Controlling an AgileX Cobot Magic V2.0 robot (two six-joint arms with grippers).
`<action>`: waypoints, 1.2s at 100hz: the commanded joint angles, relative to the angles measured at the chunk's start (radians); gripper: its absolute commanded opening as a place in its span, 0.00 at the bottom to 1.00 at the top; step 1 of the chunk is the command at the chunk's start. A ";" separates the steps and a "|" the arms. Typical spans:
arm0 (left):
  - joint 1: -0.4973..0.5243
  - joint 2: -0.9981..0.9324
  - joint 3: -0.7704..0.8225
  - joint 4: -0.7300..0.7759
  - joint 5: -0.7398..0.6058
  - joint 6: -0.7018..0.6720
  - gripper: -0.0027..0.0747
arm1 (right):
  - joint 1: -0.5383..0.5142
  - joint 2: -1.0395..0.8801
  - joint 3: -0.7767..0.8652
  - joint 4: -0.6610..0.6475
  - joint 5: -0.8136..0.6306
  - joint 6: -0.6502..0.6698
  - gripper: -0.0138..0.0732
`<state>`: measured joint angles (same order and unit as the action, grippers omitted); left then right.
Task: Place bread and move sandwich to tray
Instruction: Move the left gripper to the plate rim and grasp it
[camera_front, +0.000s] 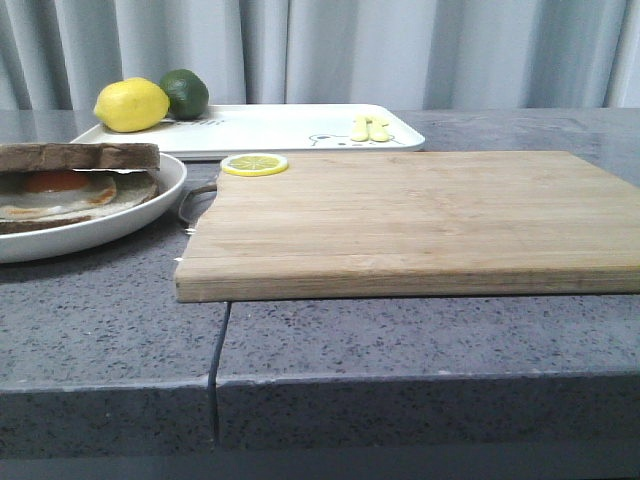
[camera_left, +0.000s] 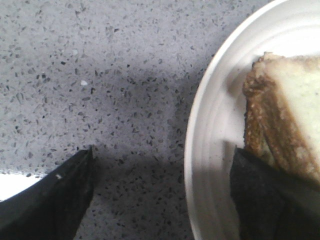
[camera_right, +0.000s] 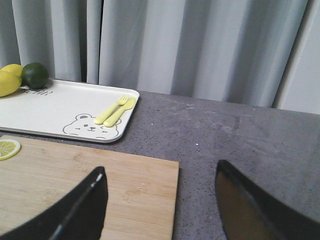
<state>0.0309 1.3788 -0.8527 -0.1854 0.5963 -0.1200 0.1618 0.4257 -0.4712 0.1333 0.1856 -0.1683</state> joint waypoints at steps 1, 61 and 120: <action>-0.001 -0.018 -0.025 -0.013 -0.023 -0.011 0.62 | -0.006 0.002 -0.026 -0.008 -0.072 0.000 0.70; -0.001 -0.018 -0.025 -0.013 -0.017 -0.011 0.01 | -0.006 0.002 -0.026 -0.008 -0.072 0.000 0.70; -0.001 -0.082 -0.031 -0.227 -0.039 -0.011 0.01 | -0.006 0.002 -0.026 -0.008 -0.072 0.000 0.70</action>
<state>0.0332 1.3553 -0.8564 -0.3421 0.5895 -0.1369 0.1618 0.4257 -0.4712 0.1333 0.1856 -0.1683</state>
